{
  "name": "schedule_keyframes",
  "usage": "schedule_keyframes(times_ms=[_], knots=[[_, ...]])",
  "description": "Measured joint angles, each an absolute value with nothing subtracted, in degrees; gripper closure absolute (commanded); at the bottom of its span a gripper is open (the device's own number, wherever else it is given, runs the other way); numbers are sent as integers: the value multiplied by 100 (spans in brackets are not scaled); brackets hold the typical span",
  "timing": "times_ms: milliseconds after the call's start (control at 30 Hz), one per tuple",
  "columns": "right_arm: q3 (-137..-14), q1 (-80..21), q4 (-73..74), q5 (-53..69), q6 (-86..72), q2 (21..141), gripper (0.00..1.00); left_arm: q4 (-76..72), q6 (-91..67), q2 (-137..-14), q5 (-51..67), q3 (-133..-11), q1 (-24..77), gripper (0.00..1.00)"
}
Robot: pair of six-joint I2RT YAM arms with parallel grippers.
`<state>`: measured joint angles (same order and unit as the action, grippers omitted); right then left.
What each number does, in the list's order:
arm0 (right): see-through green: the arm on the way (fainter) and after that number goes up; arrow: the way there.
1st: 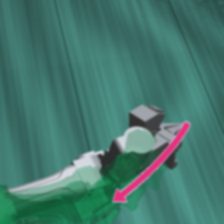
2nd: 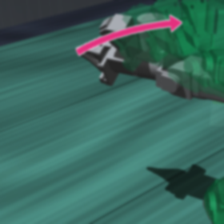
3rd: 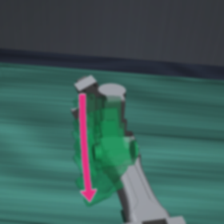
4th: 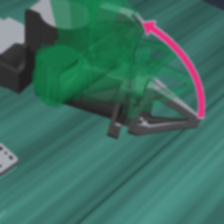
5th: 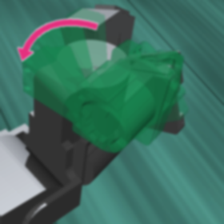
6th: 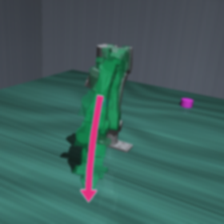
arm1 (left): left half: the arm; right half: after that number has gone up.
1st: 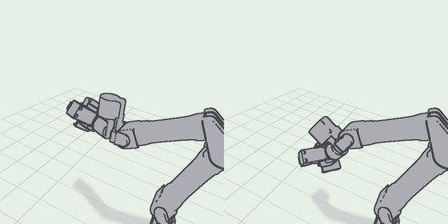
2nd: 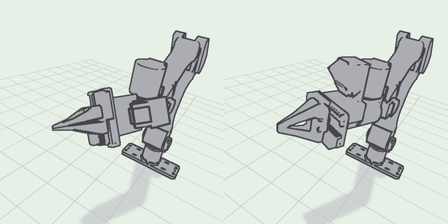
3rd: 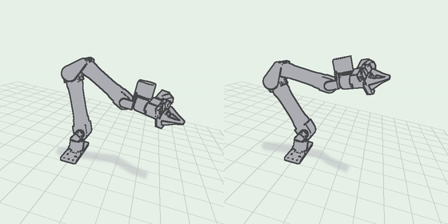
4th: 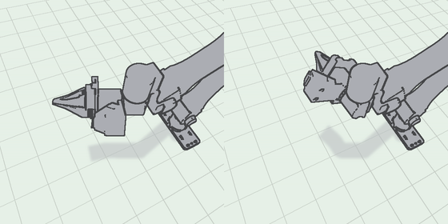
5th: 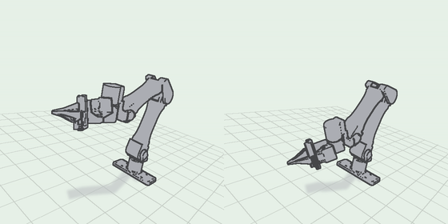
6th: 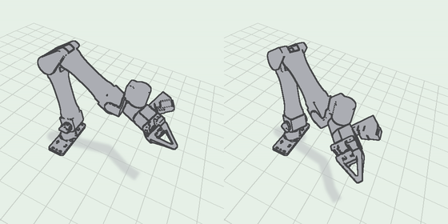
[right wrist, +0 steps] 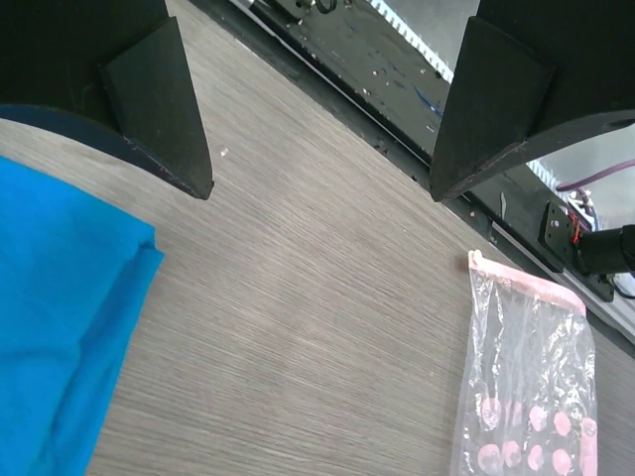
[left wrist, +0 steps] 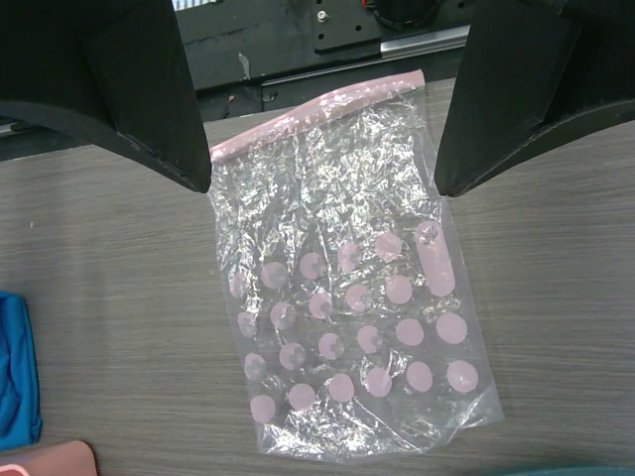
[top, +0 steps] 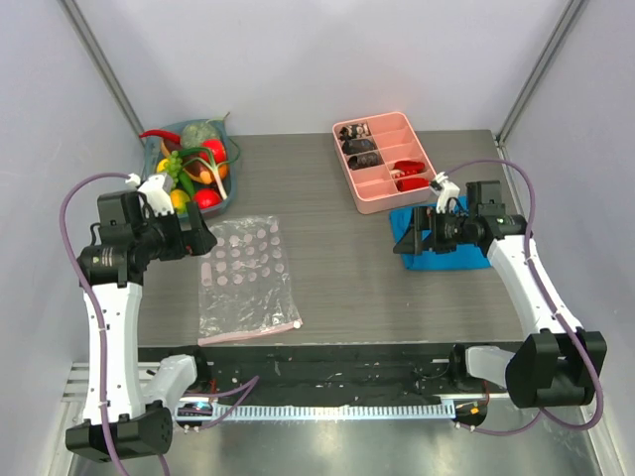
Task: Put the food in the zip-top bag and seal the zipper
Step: Pick up the zipper food storage bag at the center of the board.
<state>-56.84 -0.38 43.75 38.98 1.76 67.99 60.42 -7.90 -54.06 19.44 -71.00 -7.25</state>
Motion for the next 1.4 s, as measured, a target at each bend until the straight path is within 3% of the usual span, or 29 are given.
schedule_keyframes(times_ms=[633, 1100, 1233, 1400], knots=[[-6573, -2471, 2388, 3328, -1402, 9181, 5, 5948, -902, -5561, 1726, -7048, -725, 0], [-7177, -4073, 1059, 3190, -2543, 11218, 11, 6023, -703, -5448, 1717, -7002, -725, 0], [-7295, -4160, 644, 3400, -2860, 11570, 18, 6016, -716, -5433, 1717, -6973, -725, 0], [-7542, -4158, 176, 3826, -3308, 12016, 35, 5968, -727, -5404, 1933, -6917, -725, 0]])
